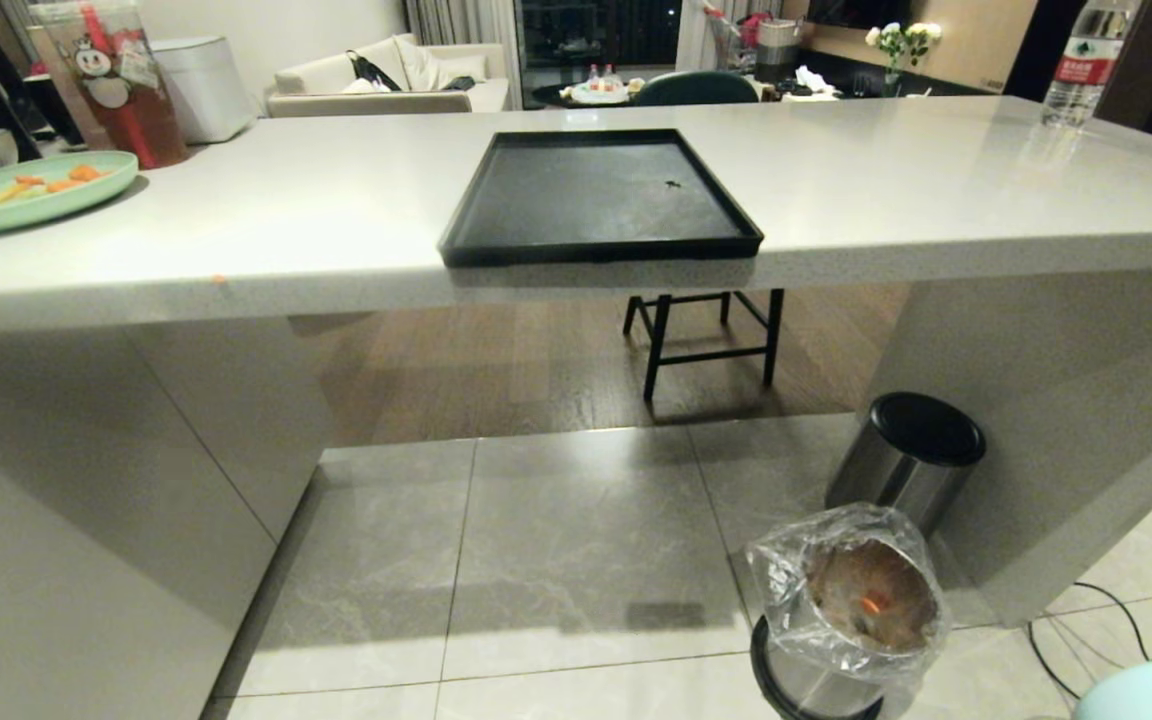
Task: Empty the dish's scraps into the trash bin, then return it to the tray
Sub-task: Put the bowl back to the table
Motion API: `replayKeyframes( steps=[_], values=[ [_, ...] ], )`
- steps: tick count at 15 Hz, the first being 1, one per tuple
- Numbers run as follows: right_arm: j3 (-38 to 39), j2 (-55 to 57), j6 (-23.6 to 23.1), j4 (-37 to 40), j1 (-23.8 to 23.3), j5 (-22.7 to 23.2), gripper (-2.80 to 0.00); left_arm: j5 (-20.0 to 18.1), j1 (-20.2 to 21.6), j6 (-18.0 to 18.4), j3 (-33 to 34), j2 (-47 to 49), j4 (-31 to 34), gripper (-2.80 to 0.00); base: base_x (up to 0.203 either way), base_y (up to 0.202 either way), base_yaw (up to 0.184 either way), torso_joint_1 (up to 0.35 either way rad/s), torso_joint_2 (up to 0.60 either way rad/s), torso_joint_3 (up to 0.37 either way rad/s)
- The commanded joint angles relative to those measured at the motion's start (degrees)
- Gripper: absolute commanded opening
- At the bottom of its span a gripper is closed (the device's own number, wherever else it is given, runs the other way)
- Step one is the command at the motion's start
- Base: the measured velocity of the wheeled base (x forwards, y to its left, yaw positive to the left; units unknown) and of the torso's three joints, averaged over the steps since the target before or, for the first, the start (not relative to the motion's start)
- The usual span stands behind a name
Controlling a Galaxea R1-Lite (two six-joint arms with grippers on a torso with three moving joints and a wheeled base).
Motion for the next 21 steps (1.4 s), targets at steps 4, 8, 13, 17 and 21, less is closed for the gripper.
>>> replayKeyframes(
  steps=[4,8,13,17,21],
  values=[
    [0.00,0.07,0.02,0.00,0.01,-0.04,-2.80,0.04,0.00,-0.03,0.00,0.06,-0.01,-2.80,0.000,0.000,0.000,0.000,0.00,0.000],
    [0.00,0.07,0.02,0.00,0.01,0.00,-2.80,0.04,-0.05,-0.03,0.00,0.06,-0.01,-2.80,0.000,0.000,0.000,0.000,0.00,0.000],
    [0.00,0.07,0.02,0.00,0.01,-0.04,-2.80,0.04,0.00,-0.03,0.00,0.06,-0.01,-2.80,0.000,0.000,0.000,0.000,0.00,0.000],
    [0.00,0.07,-0.24,-0.17,0.01,-0.04,-2.80,0.04,-0.07,-0.03,0.00,0.06,-0.01,-2.80,0.000,0.000,0.000,0.000,-0.01,-0.015],
    [0.08,0.07,-0.42,-0.17,0.01,-0.04,-2.80,0.04,0.00,-0.03,0.00,0.06,-0.01,-2.80,0.000,0.000,0.000,-0.013,-0.32,-0.328]
  ],
)
